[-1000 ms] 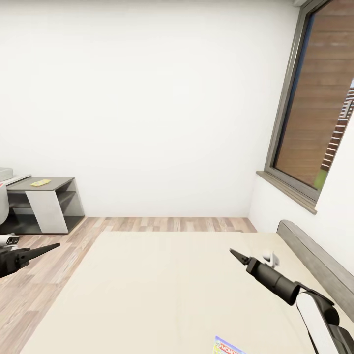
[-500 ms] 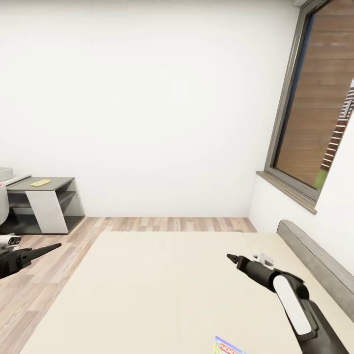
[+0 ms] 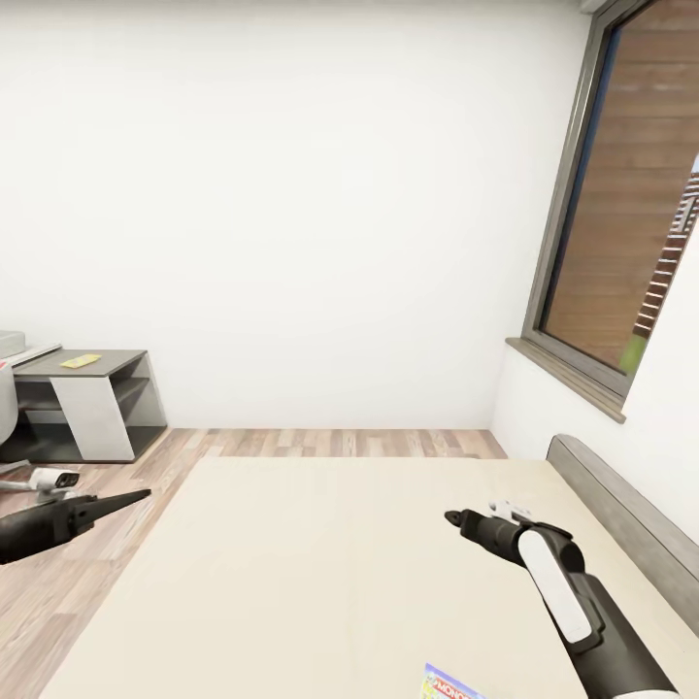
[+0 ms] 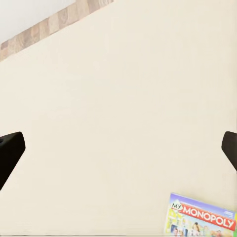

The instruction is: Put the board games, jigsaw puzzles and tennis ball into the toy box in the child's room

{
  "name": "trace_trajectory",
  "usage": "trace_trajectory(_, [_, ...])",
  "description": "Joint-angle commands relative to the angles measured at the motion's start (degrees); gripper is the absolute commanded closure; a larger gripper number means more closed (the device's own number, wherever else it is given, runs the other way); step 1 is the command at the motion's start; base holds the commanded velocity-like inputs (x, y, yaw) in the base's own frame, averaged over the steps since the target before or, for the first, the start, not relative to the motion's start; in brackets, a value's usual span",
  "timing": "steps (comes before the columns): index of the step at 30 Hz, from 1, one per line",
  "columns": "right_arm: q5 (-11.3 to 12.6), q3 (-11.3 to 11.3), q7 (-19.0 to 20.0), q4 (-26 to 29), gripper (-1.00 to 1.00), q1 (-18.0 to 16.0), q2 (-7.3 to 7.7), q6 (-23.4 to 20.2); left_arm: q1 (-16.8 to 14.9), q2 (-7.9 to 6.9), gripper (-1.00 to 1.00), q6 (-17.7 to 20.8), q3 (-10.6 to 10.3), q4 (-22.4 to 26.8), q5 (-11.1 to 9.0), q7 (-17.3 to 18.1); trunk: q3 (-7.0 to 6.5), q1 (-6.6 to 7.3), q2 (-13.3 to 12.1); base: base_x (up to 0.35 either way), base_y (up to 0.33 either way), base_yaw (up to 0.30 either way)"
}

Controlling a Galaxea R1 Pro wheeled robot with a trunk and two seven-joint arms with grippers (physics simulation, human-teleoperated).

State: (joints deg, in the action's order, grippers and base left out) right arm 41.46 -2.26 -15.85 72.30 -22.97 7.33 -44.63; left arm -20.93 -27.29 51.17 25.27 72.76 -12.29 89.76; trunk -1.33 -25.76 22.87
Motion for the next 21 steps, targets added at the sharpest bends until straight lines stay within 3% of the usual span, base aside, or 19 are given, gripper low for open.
trace_trajectory(1, [0.60,-0.16,-0.64,0.12,-1.00,-0.05,0.05,-0.22,-0.10,0.31,-1.00,0.68,-0.39,0.00,0.04,0.24,0.03,-0.02,0.05,0.000,0.000,0.000])
trace_trajectory(8, [0.56,-0.22,-0.83,0.16,-1.00,-0.17,0.05,-0.77,-0.88,4.77,-1.00,3.41,-4.11,-0.14,0.23,0.24,0.03,-0.02,0.05,0.000,0.000,0.000])
trace_trajectory(10, [0.60,-0.21,-0.84,0.10,-1.00,-0.22,0.07,-0.88,-0.99,6.85,-1.00,4.67,-6.15,-0.19,0.55,-2.17,0.06,-0.02,0.05,0.000,0.000,0.000])
trace_trajectory(11, [0.61,-0.21,-0.86,0.01,-1.00,-0.25,0.06,-0.97,-1.04,8.37,-1.00,5.18,-7.66,-0.36,0.86,-5.16,0.10,-0.02,0.05,0.000,0.000,0.000])
trace_trajectory(13, [0.65,-0.21,-0.86,-0.06,-1.00,-0.29,0.06,-1.14,-1.07,9.76,-1.00,5.51,-8.90,-0.51,1.15,-8.66,0.21,-0.02,0.05,0.000,0.000,0.000])
trace_trajectory(14, [0.68,-0.21,-0.86,-0.14,-1.00,-0.37,0.05,-1.55,-1.09,10.80,-1.00,5.75,-9.73,-0.61,1.26,-12.33,0.28,-0.02,0.05,0.000,0.000,0.000])
trace_trajectory(18, [0.66,-0.15,-0.90,-0.20,-1.00,-0.45,0.10,-3.80,-1.15,12.10,-1.00,6.26,-10.74,-0.67,1.24,-19.19,0.60,-0.02,0.05,0.000,0.000,0.000])
trace_trajectory(21, [0.65,-0.02,-0.92,-0.21,-1.00,-0.47,0.18,-5.22,-1.18,12.39,-1.00,6.41,-11.01,-0.68,1.23,-21.07,0.87,-0.02,0.05,0.000,0.000,0.000])
